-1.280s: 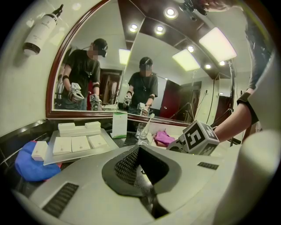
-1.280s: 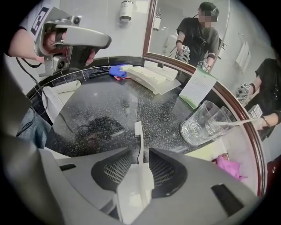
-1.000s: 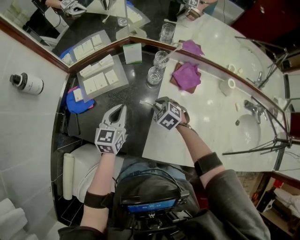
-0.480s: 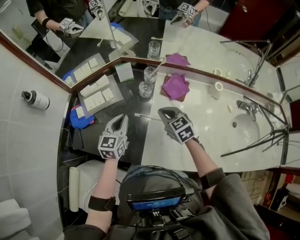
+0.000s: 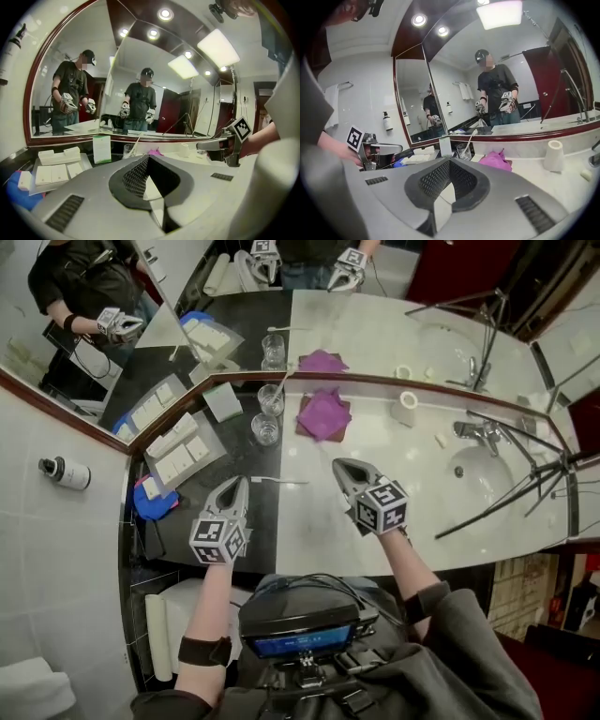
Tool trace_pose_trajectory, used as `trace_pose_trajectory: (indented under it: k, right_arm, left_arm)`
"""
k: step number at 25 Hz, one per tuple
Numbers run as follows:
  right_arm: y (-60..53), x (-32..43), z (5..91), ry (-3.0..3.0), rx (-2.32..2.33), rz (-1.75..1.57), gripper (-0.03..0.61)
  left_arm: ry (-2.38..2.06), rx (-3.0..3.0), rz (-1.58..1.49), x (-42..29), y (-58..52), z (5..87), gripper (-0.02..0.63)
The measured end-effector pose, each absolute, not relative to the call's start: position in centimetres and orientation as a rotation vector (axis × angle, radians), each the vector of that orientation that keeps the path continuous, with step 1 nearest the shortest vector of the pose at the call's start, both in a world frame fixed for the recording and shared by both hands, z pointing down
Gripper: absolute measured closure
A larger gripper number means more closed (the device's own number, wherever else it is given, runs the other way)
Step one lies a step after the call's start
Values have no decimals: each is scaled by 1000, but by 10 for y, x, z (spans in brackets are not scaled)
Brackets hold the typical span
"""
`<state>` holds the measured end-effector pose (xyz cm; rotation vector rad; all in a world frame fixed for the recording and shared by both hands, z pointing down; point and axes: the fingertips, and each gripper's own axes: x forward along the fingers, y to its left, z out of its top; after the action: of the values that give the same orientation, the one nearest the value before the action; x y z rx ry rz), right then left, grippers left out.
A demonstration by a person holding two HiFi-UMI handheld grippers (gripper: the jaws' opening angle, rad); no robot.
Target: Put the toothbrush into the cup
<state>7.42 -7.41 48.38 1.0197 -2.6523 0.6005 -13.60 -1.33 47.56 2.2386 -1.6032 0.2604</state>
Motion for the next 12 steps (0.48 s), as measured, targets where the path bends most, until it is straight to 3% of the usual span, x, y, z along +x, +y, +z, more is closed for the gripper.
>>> trace_pose_trajectory:
  k: [12]
  right_arm:
    - [-67, 115, 491, -2631, 1092, 645, 561]
  left_arm:
    - [-1595, 2287, 254, -108, -13, 470, 614]
